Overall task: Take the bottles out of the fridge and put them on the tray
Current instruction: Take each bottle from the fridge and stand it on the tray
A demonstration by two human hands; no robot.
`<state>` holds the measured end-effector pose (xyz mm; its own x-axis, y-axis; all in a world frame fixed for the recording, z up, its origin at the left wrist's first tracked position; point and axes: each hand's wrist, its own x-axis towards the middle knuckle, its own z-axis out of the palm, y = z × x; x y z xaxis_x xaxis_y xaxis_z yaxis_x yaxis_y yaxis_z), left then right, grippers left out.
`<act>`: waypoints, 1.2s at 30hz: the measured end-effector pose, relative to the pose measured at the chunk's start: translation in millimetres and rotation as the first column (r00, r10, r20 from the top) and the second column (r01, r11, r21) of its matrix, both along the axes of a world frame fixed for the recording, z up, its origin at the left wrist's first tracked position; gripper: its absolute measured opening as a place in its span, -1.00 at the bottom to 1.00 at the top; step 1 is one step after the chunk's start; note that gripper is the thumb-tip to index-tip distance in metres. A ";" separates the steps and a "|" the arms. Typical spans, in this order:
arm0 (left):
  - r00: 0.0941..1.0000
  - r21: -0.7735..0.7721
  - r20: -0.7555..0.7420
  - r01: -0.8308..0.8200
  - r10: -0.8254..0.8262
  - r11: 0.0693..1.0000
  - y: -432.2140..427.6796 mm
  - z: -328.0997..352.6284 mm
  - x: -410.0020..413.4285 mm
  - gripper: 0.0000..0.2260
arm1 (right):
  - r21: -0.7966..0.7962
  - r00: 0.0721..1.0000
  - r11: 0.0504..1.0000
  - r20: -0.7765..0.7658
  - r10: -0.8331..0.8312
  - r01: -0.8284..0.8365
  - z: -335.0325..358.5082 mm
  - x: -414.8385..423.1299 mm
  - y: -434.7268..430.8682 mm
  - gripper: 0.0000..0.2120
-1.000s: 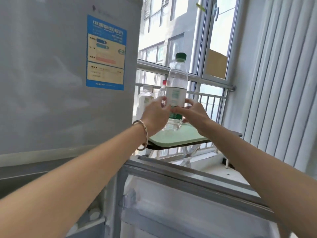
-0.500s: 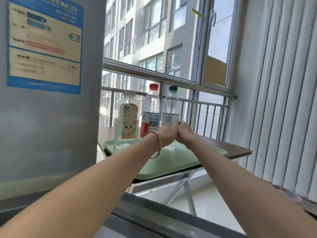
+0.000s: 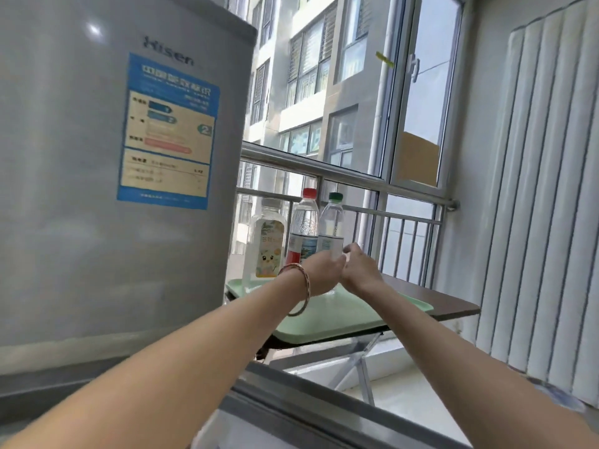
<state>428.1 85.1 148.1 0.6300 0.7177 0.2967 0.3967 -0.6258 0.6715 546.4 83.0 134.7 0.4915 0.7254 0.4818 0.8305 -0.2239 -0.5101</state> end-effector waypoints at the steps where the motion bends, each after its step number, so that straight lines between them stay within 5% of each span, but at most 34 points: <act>1: 1.000 0.038 -0.023 -0.009 0.010 0.999 -8.2 1.8 -7.7 -0.61 | 0.014 0.999 1.000 0.051 0.009 -0.010 0.4 -0.1 -5.1 -0.55; 8: 0.954 0.378 -0.271 -0.019 0.131 0.925 -47.1 -14.2 -103.4 -0.47 | -0.059 0.960 0.984 0.214 0.179 -0.170 -4.5 -100.5 -80.9 -0.56; 12: 0.930 0.420 -0.314 -0.046 0.193 0.906 -62.4 -32.0 -162.9 -0.45 | -0.138 0.926 0.952 0.230 0.300 -0.274 -19.1 -159.0 -95.8 -0.56; 25: 0.876 0.173 -0.411 -0.198 0.253 0.965 -42.0 -145.8 -336.8 -0.64 | -0.509 0.752 0.711 0.173 0.636 -0.485 -139.2 -313.2 -32.2 -0.49; 30: 0.782 0.120 -0.492 -0.374 0.382 0.920 -8.7 -214.2 -385.2 -0.62 | -0.638 0.675 0.560 0.085 0.733 -0.528 -217.0 -370.9 30.2 -0.60; 36: 0.613 0.081 -0.540 -0.645 0.577 0.760 37.3 -292.5 -421.1 -0.61 | -0.692 0.603 0.432 -0.007 0.797 -0.579 -298.5 -422.7 91.9 -0.58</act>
<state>7.0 122.4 -144.4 0.0590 0.9977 -0.0335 0.9534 -0.0464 0.2981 123.6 174.8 -163.8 -0.3876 0.9082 -0.1576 0.9105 0.3505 -0.2194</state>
